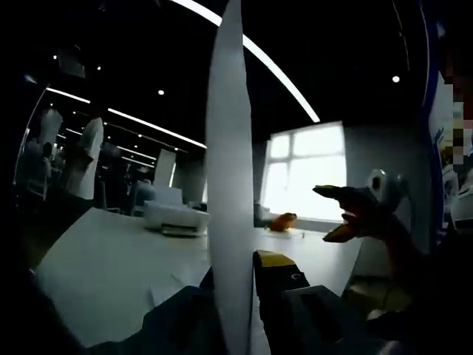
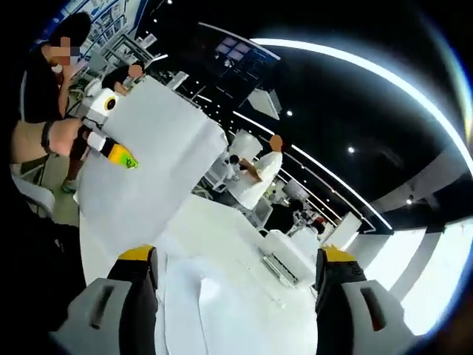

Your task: Organize the stack of printing papers by aligning and flattening the scattered papers on the table

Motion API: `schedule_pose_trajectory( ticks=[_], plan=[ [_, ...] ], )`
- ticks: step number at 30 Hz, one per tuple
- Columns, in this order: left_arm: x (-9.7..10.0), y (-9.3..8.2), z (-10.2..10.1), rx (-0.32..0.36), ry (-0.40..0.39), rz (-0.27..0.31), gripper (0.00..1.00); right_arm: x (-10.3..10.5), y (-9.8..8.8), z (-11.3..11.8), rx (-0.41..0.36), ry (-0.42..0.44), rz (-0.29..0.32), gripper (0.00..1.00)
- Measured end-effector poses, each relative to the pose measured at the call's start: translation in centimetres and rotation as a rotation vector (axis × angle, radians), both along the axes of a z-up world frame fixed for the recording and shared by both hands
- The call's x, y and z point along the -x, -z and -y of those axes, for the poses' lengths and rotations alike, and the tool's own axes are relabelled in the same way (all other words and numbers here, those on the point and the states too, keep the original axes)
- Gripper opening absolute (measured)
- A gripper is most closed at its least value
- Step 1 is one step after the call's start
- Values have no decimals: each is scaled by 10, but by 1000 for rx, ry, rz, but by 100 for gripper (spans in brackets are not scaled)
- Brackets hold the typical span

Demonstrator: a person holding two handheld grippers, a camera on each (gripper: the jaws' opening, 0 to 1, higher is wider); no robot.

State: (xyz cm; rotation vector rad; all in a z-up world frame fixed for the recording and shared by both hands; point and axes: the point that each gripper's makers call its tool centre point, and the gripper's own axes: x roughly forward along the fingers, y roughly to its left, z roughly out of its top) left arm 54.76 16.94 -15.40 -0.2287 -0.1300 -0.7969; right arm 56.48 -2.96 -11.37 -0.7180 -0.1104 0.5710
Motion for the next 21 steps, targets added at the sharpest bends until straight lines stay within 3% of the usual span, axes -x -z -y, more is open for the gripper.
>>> schedule_pose_trajectory(
  ticks=[21],
  plan=[
    [5,1,-1,4,7,-8,6,-27,47,68,-44,170,-118,83]
  ],
)
